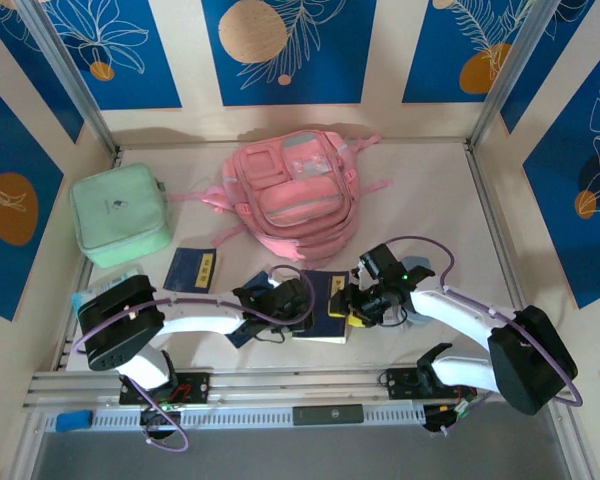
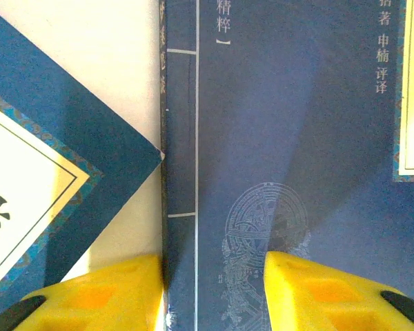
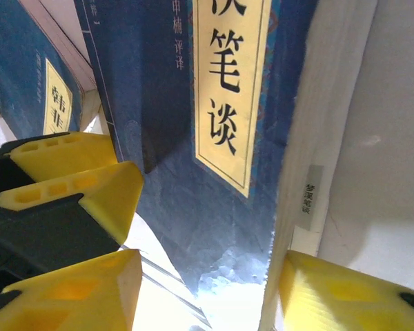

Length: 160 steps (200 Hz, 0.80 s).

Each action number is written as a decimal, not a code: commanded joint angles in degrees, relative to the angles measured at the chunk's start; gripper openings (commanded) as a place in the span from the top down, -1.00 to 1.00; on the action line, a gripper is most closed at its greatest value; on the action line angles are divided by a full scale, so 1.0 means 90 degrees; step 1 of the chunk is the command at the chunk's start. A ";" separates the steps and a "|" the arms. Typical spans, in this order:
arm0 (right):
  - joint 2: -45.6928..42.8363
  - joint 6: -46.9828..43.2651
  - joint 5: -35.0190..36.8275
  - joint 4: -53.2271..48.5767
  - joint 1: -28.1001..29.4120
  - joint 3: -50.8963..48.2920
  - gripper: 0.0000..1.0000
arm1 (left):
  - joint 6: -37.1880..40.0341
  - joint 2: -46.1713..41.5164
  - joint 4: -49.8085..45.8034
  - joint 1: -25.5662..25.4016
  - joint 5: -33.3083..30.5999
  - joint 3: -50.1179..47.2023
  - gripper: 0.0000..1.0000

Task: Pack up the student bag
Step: Pick up the book from the bottom-center of the table.

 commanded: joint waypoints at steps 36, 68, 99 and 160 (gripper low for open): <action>-0.0206 -0.0111 -0.0098 -0.0123 0.0012 0.0188 0.32 | 0.0102 0.0229 0.0046 -0.0025 0.0053 0.0083 0.13; -0.0319 -0.0122 -0.0104 -0.0172 -0.0015 0.0171 0.51 | 0.0100 0.0218 0.0006 -0.0028 0.0042 0.0079 0.13; -0.0376 -0.0142 -0.0205 -0.0083 -0.0041 0.0125 0.66 | 0.0103 0.0236 0.0017 -0.0025 0.0062 0.0082 0.13; -0.0658 -0.0058 -0.0352 -0.0152 -0.0163 0.0061 0.95 | 0.0245 -0.0056 -0.0219 -0.0025 0.0030 0.0225 0.08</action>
